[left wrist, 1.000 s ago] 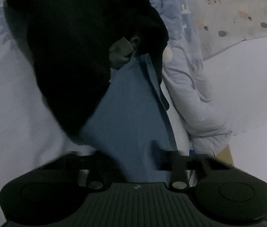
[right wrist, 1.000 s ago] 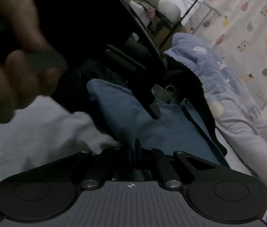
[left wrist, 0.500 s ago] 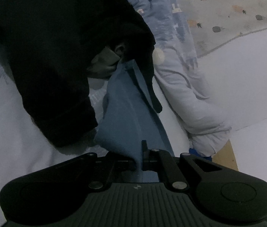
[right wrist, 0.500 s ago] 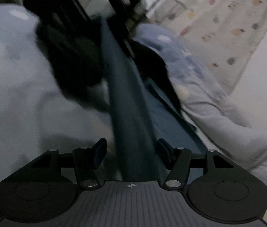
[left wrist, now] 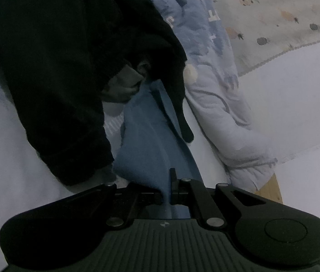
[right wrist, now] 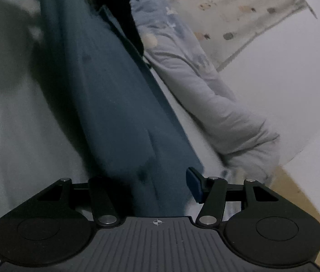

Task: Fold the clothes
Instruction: 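Lift the shirt with both tools and fold it over again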

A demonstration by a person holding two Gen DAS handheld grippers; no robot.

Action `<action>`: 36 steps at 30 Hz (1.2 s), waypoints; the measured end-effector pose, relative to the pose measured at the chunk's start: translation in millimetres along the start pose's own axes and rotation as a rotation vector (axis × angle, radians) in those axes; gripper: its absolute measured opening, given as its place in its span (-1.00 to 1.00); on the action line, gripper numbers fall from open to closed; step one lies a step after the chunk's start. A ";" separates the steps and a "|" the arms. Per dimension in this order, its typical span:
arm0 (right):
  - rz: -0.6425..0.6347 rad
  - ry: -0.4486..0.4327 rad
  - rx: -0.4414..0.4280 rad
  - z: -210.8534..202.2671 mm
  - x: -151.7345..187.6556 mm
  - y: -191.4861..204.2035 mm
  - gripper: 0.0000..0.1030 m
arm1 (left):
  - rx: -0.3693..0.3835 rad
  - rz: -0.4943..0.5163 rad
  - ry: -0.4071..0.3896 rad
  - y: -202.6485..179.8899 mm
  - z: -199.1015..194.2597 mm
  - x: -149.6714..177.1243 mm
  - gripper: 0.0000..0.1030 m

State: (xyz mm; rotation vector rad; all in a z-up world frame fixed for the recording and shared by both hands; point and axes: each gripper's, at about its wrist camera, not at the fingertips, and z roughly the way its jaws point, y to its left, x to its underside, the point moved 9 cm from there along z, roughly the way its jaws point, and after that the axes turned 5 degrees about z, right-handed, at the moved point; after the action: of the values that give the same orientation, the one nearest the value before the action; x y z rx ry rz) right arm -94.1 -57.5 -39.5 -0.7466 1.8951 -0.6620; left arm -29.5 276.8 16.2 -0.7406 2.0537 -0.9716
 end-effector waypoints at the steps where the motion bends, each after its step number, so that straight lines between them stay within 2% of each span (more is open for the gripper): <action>1: -0.006 0.004 0.005 2.5 5.0 -4.6 0.02 | -0.001 0.001 0.000 -0.3 -0.3 -0.9 -0.89; 2: -0.013 0.007 0.011 5.0 10.1 -9.3 -0.06 | -0.005 0.004 -0.002 -0.4 -0.1 -1.4 -0.89; 4: -0.032 -0.008 -0.003 6.0 16.7 -13.1 -0.35 | -0.014 0.012 -0.002 -0.9 1.8 -1.6 -0.89; 5: -0.081 -0.033 -0.013 4.0 15.9 -8.6 -0.49 | -0.020 0.011 -0.001 -0.4 2.8 -1.4 -0.89; 6: -0.144 -0.069 -0.025 1.0 13.6 -2.1 -0.73 | -0.025 0.009 0.001 0.7 3.5 -1.2 -0.89; 9: -0.242 -0.149 -0.084 -9.4 1.9 5.7 -0.86 | -0.050 0.002 0.008 5.0 1.9 0.1 -0.89; 12: -0.280 -0.143 -0.170 -20.3 -3.7 -11.6 -0.88 | -0.053 0.008 0.014 -1.0 -13.9 3.5 -0.89; 14: -0.295 -0.138 -0.202 -38.7 -10.0 -35.9 -0.88 | -0.012 0.041 -0.010 -14.1 -33.1 5.8 -0.89; 18: -0.221 -0.151 -0.206 -91.6 -25.9 -91.2 -0.88 | 0.065 0.059 -0.042 -33.9 -63.6 11.3 -0.89; 24: -0.275 -0.173 -0.193 -148.3 -53.1 -138.7 -0.88 | 0.163 0.077 -0.101 -80.6 -113.6 17.6 -0.89; 29: -0.234 -0.185 -0.172 -195.8 -73.6 -181.8 -0.88 | 0.243 0.095 -0.167 -125.4 -173.5 21.9 -0.89; 33: -0.171 -0.183 -0.221 -226.0 -91.3 -215.5 -0.88 | 0.263 0.099 -0.218 -152.1 -212.5 23.0 -0.89; 36: -0.129 -0.175 -0.295 -236.9 -102.5 -234.6 -0.86 | 0.243 0.093 -0.223 -158.4 -216.9 17.6 -0.89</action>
State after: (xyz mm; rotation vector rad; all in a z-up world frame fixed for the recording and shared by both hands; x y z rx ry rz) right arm -223.1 -108.0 280.6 -1.0867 1.8134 -0.3835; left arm -185.1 262.3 235.4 -0.5903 1.7255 -1.0152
